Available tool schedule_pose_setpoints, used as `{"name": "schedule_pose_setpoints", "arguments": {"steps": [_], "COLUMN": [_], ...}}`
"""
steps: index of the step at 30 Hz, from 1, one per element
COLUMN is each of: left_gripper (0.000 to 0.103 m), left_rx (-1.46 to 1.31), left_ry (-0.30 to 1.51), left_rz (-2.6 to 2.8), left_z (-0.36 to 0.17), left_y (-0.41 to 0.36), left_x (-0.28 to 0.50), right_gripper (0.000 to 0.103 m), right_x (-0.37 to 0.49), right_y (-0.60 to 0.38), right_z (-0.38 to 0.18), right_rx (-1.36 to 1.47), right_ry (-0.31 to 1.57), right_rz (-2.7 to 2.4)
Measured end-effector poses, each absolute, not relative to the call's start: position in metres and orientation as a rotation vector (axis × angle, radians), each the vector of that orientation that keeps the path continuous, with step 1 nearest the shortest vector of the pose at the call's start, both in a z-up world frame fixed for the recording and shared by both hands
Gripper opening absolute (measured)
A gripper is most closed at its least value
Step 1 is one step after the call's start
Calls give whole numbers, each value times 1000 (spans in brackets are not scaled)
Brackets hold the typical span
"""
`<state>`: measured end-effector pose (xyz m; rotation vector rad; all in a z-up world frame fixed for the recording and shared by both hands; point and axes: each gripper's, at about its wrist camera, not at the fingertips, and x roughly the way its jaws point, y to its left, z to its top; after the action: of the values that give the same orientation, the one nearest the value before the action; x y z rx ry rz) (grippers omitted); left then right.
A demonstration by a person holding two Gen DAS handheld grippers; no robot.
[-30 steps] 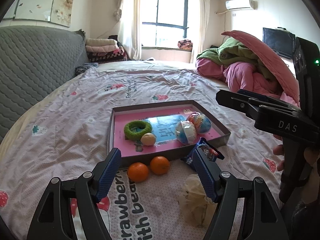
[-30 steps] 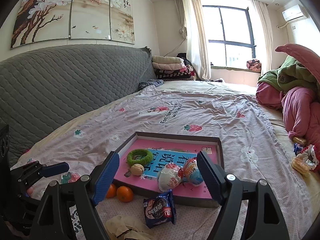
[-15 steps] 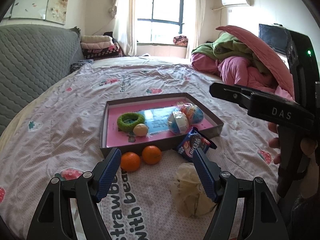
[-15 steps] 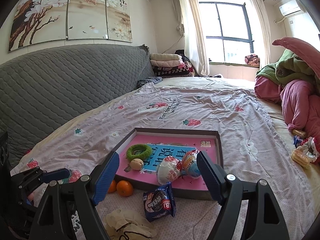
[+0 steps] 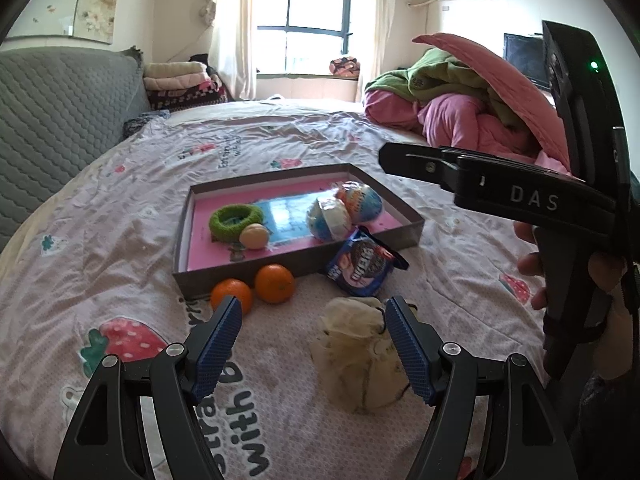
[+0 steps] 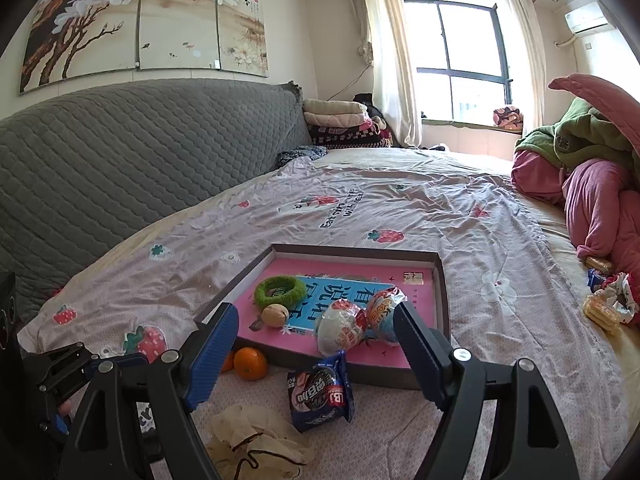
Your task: Organize objects
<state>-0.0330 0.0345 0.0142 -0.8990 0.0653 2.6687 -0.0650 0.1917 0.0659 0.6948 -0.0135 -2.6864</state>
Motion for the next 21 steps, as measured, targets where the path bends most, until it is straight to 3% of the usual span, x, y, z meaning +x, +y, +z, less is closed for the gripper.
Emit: {"name": "schedule_pose_setpoints", "arguments": {"steps": [21], "left_gripper": [75], "left_rx": [-985], "left_ry": [81], "left_rz": [2577], "left_z": [-5], "left_y": [52], "left_x": [-25], "right_gripper": [79], "right_x": [-61], "right_y": [191], "right_z": [52], "right_rx": [763], "right_ry": [2], "right_rz": [-2680]}}
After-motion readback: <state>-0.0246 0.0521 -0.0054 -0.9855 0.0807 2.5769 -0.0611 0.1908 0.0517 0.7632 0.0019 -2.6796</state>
